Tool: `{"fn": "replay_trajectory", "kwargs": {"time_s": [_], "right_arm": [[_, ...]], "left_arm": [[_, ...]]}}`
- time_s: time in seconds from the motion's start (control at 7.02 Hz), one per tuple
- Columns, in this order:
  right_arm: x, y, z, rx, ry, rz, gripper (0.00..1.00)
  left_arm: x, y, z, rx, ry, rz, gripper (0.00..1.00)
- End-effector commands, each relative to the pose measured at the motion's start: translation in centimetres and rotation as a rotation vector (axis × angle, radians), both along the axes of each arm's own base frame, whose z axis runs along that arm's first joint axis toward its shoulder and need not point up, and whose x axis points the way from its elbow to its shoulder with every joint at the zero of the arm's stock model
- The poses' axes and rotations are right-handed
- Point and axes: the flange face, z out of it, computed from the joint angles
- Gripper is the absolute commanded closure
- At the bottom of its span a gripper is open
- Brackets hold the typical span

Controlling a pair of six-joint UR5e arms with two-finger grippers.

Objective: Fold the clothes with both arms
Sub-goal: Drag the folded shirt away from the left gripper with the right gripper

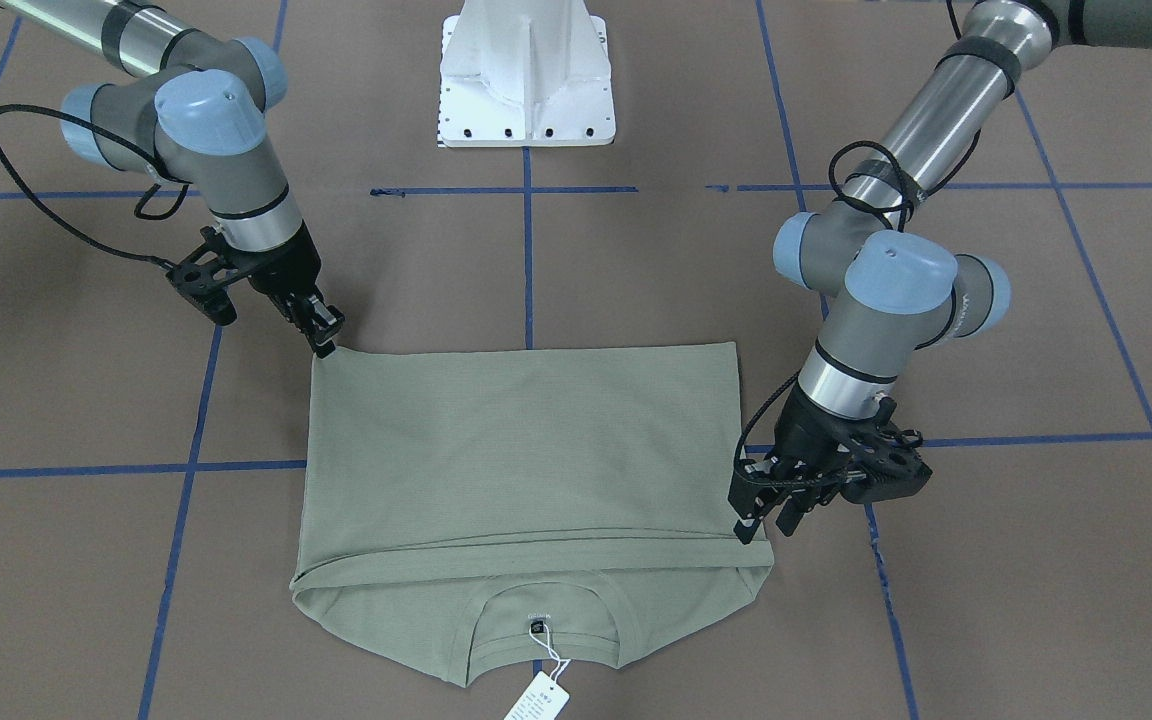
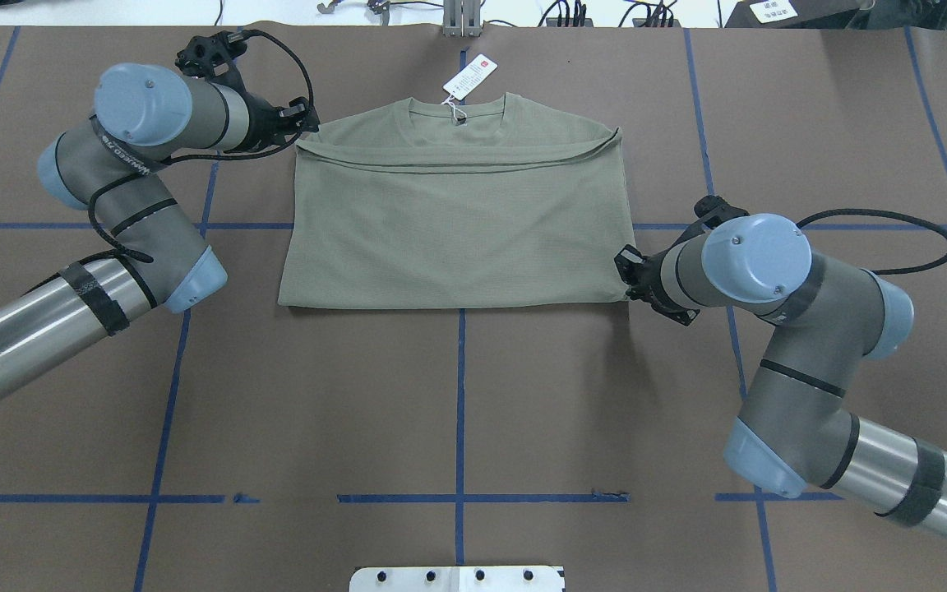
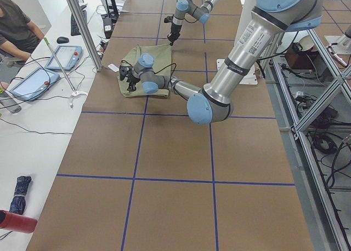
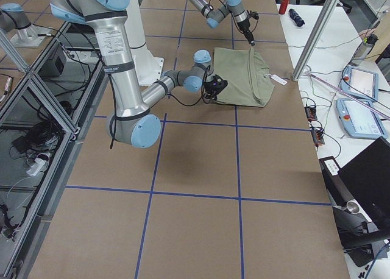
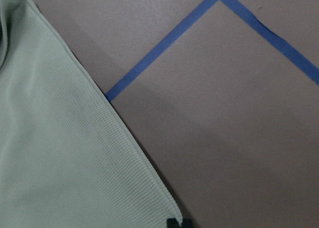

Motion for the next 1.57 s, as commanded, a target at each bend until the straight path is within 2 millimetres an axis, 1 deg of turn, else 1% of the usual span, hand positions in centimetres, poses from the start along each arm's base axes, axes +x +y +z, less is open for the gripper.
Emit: {"fn": "replay_trajectory", "kwargs": {"time_s": [0.0, 0.14, 0.28, 0.43, 0.57, 0.71, 0.85, 1.0, 1.14, 1.28, 1.42], "right_arm": [[5.9, 8.2, -0.9, -0.044, -0.061, -0.079, 1.00], [8.3, 12.8, -0.7, -0.067, -0.063, -0.147, 1.00], [9.7, 16.8, -1.0, -0.117, -0.076, -0.249, 1.00], [8.7, 20.2, -0.9, -0.169, -0.076, -0.329, 1.00], [7.6, 22.8, -0.7, -0.206, -0.066, -0.378, 1.00], [6.8, 25.8, -0.3, -0.217, -0.046, -0.454, 1.00], [5.9, 28.1, -0.3, -0.227, -0.039, -0.509, 1.00], [5.2, 30.1, -0.3, -0.247, -0.032, -0.537, 0.86], [4.8, 31.3, -0.4, -0.249, -0.029, -0.565, 0.68], [4.5, 32.4, -0.1, -0.248, -0.009, -0.588, 0.49], [3.8, 34.0, 0.5, -0.243, 0.047, -0.579, 0.00]], "left_arm": [[-0.5, 3.9, -0.3, 0.002, 0.047, 0.055, 0.32], [-1.2, 6.4, -1.1, -0.010, 0.098, 0.118, 0.15], [-0.1, 10.2, -1.9, -0.069, 0.174, 0.163, 0.16], [1.4, 14.9, -3.3, -0.067, 0.211, 0.237, 0.17], [2.5, 16.8, -4.4, -0.109, 0.256, 0.249, 0.17], [4.5, 19.8, -5.9, -0.201, 0.323, 0.269, 0.17], [6.3, 23.1, -7.1, -0.292, 0.375, 0.296, 0.18], [7.7, 25.0, -7.2, -0.337, 0.387, 0.315, 0.19], [8.2, 25.4, -6.8, -0.358, 0.369, 0.315, 0.19], [8.6, 25.3, -6.7, -0.389, 0.327, 0.303, 0.19], [8.0, 25.5, -7.1, -0.391, 0.322, 0.302, 0.19]]}}
